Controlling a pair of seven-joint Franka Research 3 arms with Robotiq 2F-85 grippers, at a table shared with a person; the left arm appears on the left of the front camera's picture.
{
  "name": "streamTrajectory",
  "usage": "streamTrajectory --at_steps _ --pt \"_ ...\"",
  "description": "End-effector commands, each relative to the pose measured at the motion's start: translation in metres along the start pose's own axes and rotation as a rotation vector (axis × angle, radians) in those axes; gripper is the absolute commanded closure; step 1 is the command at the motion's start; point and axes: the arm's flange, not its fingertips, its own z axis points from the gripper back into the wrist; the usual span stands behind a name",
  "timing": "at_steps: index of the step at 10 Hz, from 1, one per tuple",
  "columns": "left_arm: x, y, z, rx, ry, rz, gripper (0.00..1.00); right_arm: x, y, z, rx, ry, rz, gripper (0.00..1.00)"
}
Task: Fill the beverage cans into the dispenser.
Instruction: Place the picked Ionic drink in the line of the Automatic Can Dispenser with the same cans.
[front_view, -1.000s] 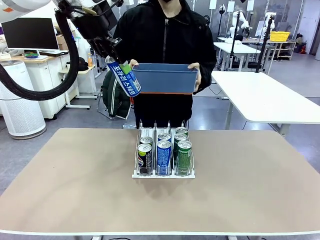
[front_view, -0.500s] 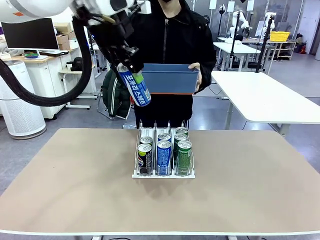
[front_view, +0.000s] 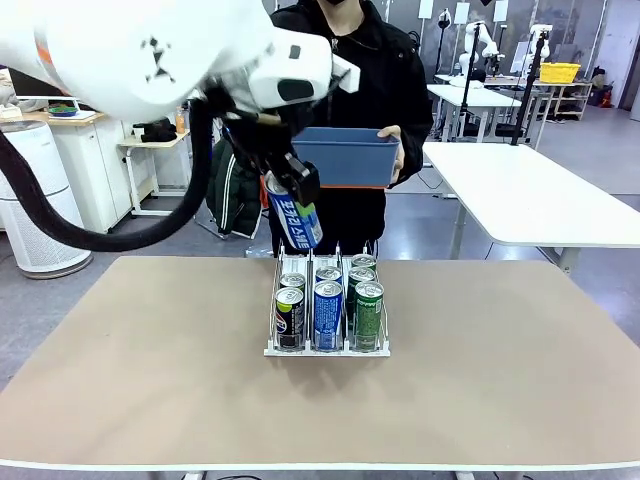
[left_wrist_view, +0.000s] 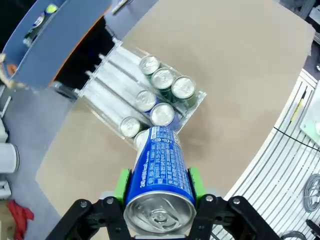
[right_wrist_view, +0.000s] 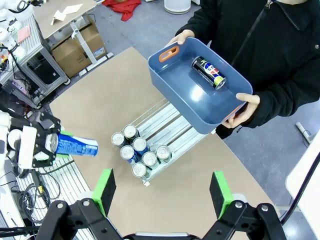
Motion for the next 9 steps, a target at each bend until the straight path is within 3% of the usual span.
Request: streamTrajectory --at_steps 1,5,6,9 --pt "-0.003 -0.006 -0.023 -0.043 -0.032 -0.089 0.43 0.000 0.001 0.001 0.002 0.002 0.001 0.00" --pt "-0.002 -0.013 -0.052 -0.179 0.004 -0.192 0.43 0.000 0.001 0.001 0.002 0.002 0.001 0.00" --pt "-0.005 -0.023 -0.052 -0.101 0.040 -0.168 0.43 0.000 0.001 0.001 0.002 0.002 0.001 0.00" --pt "-0.005 -0.021 -0.060 -0.128 0.048 -0.184 0.43 0.000 0.001 0.001 0.002 0.002 0.001 0.00"
